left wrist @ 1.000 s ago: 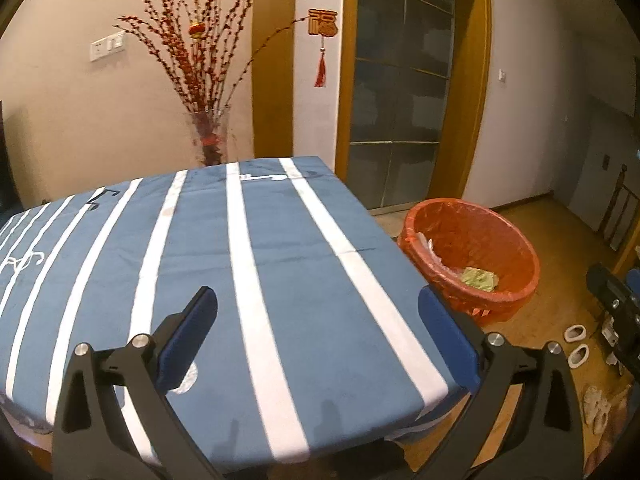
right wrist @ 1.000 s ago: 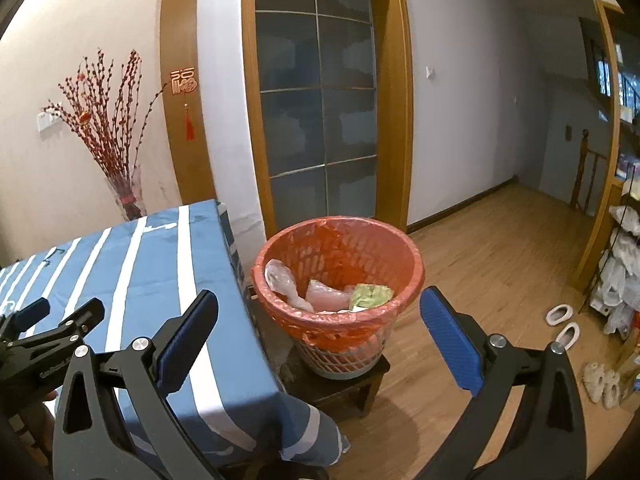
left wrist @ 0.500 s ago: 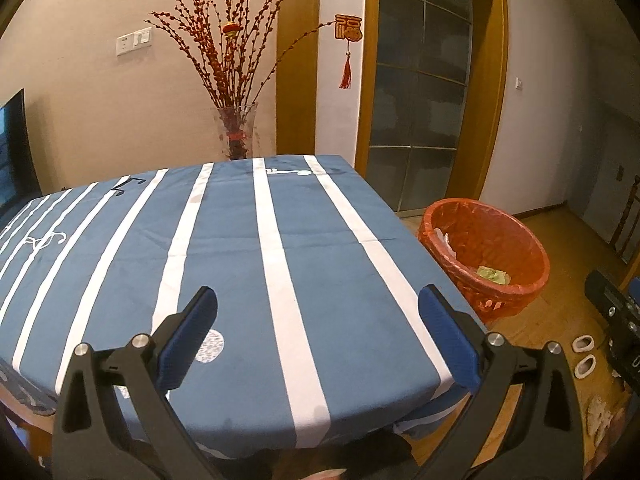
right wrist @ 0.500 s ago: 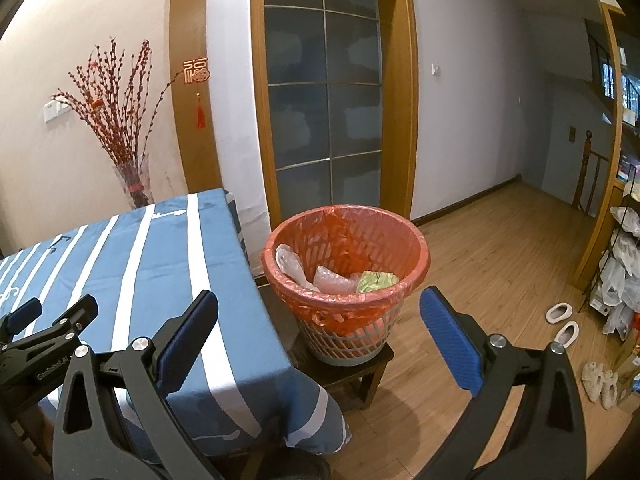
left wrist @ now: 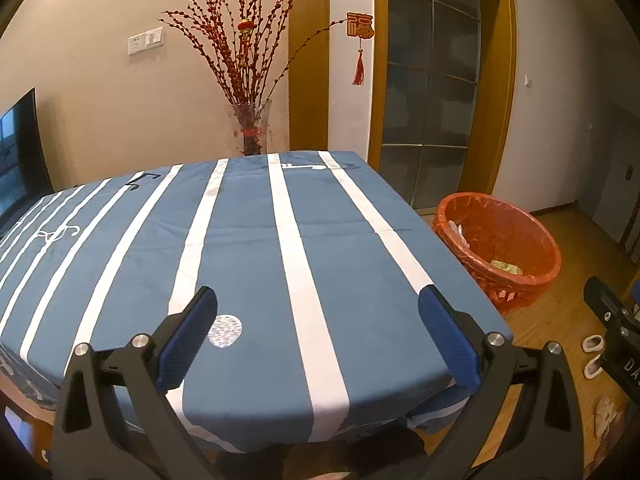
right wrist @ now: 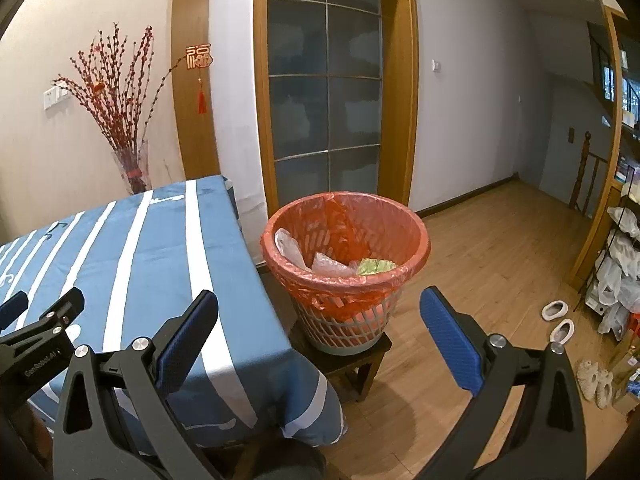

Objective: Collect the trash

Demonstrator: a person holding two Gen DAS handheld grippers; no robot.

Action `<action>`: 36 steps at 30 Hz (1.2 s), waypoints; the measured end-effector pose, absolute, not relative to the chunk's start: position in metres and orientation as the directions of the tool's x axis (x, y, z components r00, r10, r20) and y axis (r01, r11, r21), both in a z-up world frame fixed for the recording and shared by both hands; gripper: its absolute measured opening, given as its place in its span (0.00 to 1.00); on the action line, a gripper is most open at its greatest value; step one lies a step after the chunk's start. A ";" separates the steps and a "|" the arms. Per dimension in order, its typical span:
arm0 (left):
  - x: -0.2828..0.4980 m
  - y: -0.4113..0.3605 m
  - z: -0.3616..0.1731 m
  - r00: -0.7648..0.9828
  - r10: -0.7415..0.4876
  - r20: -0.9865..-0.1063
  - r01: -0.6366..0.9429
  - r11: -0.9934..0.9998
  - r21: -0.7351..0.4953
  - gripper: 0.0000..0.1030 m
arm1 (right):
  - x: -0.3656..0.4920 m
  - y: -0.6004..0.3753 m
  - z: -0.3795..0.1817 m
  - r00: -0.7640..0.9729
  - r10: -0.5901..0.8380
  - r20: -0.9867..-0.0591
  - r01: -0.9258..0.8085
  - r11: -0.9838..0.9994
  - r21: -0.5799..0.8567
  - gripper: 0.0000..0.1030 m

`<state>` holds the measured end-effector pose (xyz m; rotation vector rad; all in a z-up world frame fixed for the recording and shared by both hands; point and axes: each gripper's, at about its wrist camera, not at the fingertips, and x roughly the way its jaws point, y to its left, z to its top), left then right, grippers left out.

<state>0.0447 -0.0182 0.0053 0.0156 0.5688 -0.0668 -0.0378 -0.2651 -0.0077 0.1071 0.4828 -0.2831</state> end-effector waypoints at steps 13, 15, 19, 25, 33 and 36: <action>0.037 -0.010 0.001 0.858 -0.046 -0.512 0.039 0.999 -0.024 0.96 | -0.049 -0.264 -0.012 0.862 -0.307 -0.403 0.339 0.941 0.010 0.97; 0.035 -0.010 -0.001 0.862 -0.042 -0.505 0.035 0.999 -0.023 0.96 | -0.050 -0.265 -0.014 0.863 -0.314 -0.395 0.347 0.938 0.011 0.97; 0.030 -0.010 -0.005 0.870 -0.029 -0.492 0.026 1.000 -0.012 0.96 | -0.052 -0.265 -0.018 0.864 -0.327 -0.382 0.357 0.934 0.008 0.97; 0.028 -0.006 -0.010 0.863 -0.023 -0.505 0.021 1.000 -0.011 0.96 | -0.052 -0.265 -0.024 0.859 -0.315 -0.403 0.348 0.938 0.009 0.97; 0.021 -0.001 -0.015 0.854 -0.022 -0.520 0.018 1.000 -0.013 0.96 | -0.056 -0.258 -0.028 0.858 -0.293 -0.423 0.324 0.946 0.001 0.97; 0.020 0.000 -0.016 0.853 -0.023 -0.522 0.018 1.000 -0.016 0.96 | -0.057 -0.258 -0.029 0.856 -0.289 -0.428 0.322 0.947 0.003 0.97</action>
